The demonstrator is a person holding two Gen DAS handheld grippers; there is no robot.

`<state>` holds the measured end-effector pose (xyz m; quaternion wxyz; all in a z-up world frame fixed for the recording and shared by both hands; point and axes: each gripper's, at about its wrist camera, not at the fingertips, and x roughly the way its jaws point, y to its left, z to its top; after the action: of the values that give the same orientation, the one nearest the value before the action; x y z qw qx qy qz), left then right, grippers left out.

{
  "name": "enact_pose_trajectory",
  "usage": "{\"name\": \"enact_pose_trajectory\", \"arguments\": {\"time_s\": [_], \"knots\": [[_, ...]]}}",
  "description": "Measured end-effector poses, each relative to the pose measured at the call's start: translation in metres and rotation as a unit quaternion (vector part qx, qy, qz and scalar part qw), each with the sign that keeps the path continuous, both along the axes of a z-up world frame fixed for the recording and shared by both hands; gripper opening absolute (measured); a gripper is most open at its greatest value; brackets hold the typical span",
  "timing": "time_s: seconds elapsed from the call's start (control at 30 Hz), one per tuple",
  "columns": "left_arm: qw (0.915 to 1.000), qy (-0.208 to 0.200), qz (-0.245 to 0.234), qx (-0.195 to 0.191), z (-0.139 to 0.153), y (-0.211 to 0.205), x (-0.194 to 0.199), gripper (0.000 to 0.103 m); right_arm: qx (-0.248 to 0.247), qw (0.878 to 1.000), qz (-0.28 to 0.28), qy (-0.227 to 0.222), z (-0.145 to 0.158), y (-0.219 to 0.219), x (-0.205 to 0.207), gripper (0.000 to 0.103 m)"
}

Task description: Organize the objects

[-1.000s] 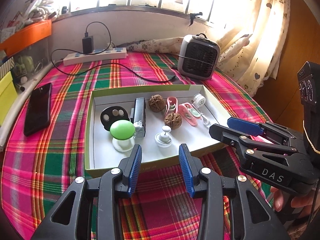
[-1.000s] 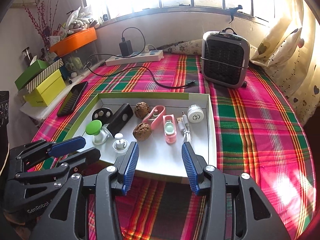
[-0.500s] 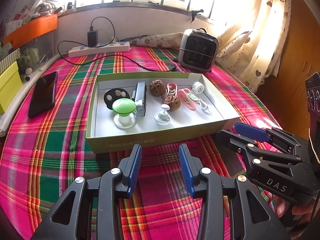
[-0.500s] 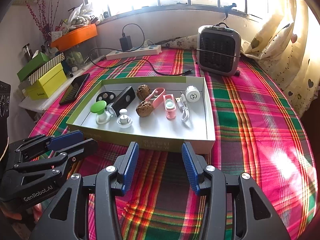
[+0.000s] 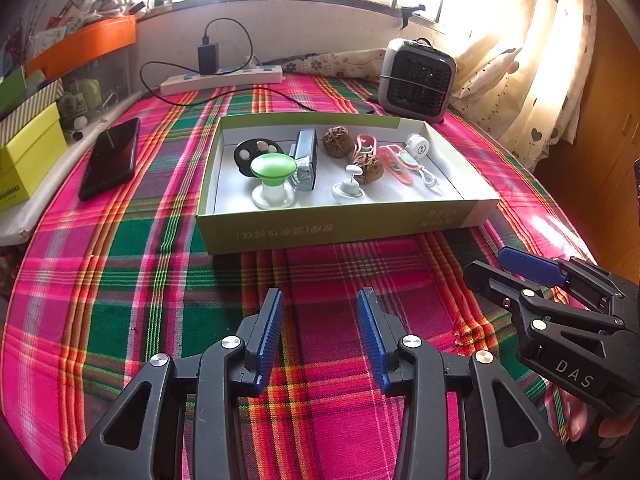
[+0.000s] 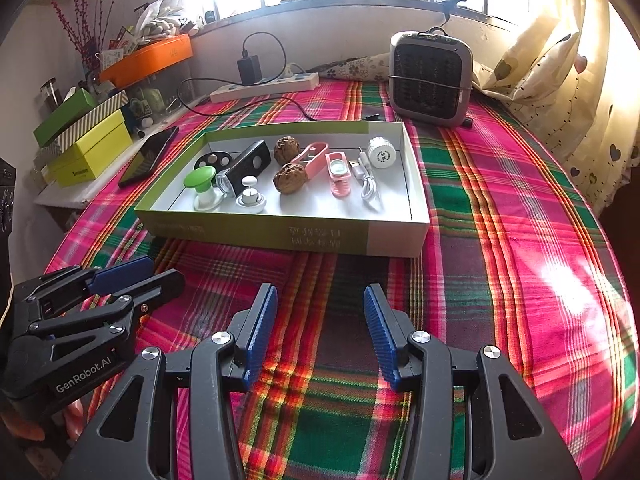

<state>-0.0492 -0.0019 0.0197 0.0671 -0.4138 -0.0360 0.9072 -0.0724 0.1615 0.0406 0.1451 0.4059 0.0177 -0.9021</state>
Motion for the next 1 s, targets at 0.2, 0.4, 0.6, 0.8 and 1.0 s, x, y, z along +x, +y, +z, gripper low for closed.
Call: {"name": "enact_pose_trajectory", "arguments": {"time_s": [0.2, 0.4, 0.6, 0.8, 1.0], "knots": [[1.0000, -0.006, 0.006, -0.002, -0.006, 0.000, 0.005, 0.037, 0.005, 1.000, -0.006, -0.009, -0.006, 0.000, 0.006, 0.047], [0.9999, -0.003, 0.005, -0.015, -0.009, 0.004, 0.008, 0.037, 0.001, 1.000, -0.012, -0.016, -0.011, 0.004, 0.010, 0.054], [0.9996, 0.003, 0.012, -0.024, -0.010, 0.007, 0.010, 0.037, 0.001, 1.000, -0.017, -0.017, -0.014, 0.006, 0.012, 0.057], [0.9989, 0.014, 0.019, -0.041, -0.012, 0.013, 0.014, 0.038, 0.010, 1.000, -0.014, -0.010, -0.016, 0.002, 0.015, 0.063], [0.9978, 0.022, 0.024, -0.059, -0.013, 0.018, 0.016, 0.039, 0.013, 1.000, -0.014, 0.000, -0.017, 0.000, 0.018, 0.067]]}}
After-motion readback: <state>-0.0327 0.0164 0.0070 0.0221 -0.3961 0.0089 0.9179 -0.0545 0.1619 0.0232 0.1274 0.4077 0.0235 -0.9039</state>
